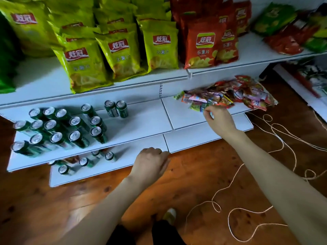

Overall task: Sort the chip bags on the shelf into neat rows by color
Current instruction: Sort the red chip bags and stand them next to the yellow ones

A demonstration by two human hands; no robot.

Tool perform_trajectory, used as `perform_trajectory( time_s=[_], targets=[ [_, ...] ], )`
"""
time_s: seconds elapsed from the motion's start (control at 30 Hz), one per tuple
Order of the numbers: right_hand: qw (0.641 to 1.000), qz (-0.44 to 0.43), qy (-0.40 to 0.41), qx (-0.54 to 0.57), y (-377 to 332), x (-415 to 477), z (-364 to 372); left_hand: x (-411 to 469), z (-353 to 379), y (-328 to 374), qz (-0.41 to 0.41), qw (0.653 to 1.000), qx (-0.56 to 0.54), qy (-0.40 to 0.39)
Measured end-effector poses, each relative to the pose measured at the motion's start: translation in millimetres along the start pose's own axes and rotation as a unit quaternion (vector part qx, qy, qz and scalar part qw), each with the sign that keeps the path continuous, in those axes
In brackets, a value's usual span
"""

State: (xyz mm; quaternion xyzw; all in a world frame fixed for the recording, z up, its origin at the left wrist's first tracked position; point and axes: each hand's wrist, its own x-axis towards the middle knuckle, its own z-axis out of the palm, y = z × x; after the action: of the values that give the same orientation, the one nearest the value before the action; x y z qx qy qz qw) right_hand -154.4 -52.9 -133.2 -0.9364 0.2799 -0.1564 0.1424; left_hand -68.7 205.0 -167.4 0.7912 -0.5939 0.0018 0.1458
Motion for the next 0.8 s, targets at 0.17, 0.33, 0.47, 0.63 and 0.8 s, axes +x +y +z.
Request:
perform_trajectory(
  time_s=[0.17,0.33,0.47,0.63,0.8],
  targets=[
    [0.997,-0.029,-0.061,0.04,-96,-4,70,-71,-16,-66,-0.078,0.997,-0.001,0.006],
    [0.988,-0.03,-0.139,0.061,-193,-32,164,-152,-19,-148,-0.145,0.989,-0.005,-0.015],
    [0.974,-0.04,-0.214,0.06,-250,-58,244,-216,-4,-205,-0.205,0.978,-0.012,-0.035],
    [0.961,-0.045,-0.268,0.05,-278,-74,336,-265,48,-249,-0.244,0.969,-0.022,-0.035],
    [0.955,-0.045,-0.289,0.058,-261,-84,453,-290,143,-282,-0.285,0.958,-0.017,0.003]
  ],
)
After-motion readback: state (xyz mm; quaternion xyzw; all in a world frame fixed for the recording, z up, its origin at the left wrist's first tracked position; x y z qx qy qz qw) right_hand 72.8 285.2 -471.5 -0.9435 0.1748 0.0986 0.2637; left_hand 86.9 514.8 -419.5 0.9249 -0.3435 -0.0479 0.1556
